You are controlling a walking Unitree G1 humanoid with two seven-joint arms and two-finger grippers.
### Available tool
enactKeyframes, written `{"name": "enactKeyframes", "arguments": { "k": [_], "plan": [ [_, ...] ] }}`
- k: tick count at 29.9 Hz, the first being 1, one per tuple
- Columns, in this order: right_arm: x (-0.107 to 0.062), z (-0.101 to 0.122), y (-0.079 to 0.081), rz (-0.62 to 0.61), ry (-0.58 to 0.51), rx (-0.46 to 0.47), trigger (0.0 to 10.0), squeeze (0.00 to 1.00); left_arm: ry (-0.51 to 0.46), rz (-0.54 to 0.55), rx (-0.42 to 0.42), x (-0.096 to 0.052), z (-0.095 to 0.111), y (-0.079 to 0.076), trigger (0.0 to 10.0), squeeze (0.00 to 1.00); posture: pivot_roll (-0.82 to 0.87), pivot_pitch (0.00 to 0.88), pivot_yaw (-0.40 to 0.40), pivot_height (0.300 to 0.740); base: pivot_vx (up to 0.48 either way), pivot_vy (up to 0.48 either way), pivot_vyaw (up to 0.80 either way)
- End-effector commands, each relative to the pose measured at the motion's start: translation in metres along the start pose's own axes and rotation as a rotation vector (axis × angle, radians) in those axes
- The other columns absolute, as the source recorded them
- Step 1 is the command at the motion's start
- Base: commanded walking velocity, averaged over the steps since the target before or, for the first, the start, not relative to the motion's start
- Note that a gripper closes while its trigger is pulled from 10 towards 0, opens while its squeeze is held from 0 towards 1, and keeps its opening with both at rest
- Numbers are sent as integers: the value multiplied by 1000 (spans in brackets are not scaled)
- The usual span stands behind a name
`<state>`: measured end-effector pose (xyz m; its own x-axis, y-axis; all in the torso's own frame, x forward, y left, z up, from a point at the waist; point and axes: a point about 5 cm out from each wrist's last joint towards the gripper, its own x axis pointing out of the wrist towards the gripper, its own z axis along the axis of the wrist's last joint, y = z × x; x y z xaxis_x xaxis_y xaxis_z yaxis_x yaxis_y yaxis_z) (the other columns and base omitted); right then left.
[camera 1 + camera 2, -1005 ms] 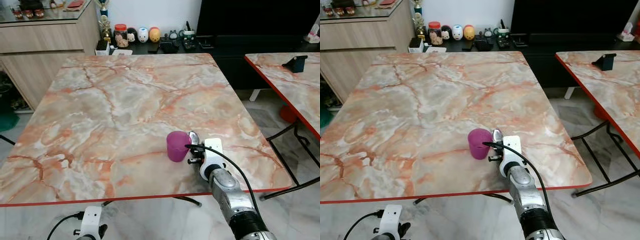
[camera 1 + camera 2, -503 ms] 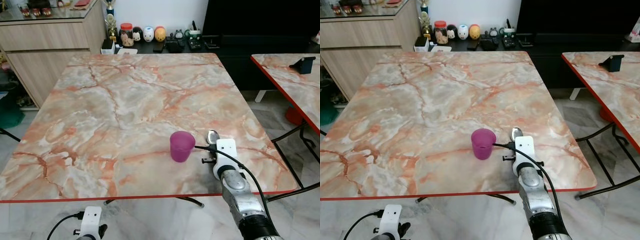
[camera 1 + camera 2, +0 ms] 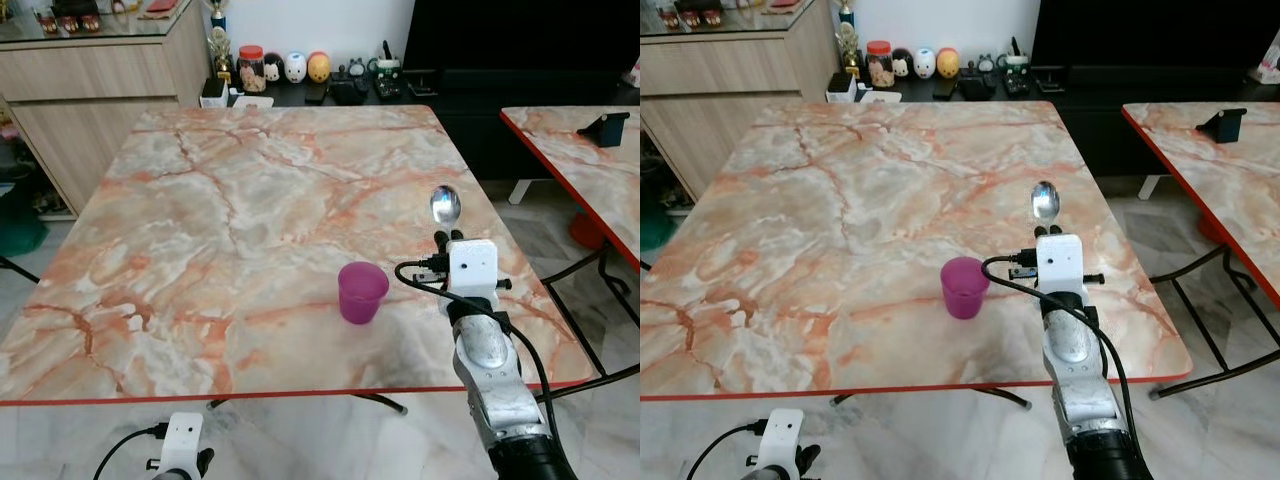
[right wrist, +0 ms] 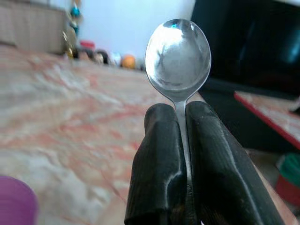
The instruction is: Setting the table
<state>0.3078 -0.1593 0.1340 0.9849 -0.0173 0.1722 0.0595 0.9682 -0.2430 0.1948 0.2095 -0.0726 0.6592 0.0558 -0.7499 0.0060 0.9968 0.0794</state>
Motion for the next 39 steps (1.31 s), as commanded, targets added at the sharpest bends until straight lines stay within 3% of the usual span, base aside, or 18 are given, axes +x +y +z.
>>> {"name": "enactKeyframes", "arguments": {
  "k": [1,9,18,25,28,39],
  "plan": [
    [0,24,-1,-8,-123,-1,10000,0,25,13,4,-1,-5,2,10000,0,-3,0,-23,740,0,0,0],
    [-7,36,-4,-6,-201,-16,10000,0,27,26,8,-1,-5,2,10000,0,2,0,-21,740,0,0,0],
    [-4,33,-3,15,-167,-35,10000,0,26,38,4,-1,-5,2,10000,0,-4,0,-24,740,0,-212,0],
    [-3,41,9,27,-191,28,10000,0,26,36,7,-1,-5,2,10000,0,-8,0,-22,740,0,-277,0],
    [-5,39,14,58,-189,8,10000,0,28,37,8,-1,-5,2,10000,0,-8,0,-22,740,0,-281,0],
    [0,43,11,28,-193,25,10000,0,25,43,19,-1,-4,4,10000,0,-6,0,-14,740,0,-296,0]
  ]
}}
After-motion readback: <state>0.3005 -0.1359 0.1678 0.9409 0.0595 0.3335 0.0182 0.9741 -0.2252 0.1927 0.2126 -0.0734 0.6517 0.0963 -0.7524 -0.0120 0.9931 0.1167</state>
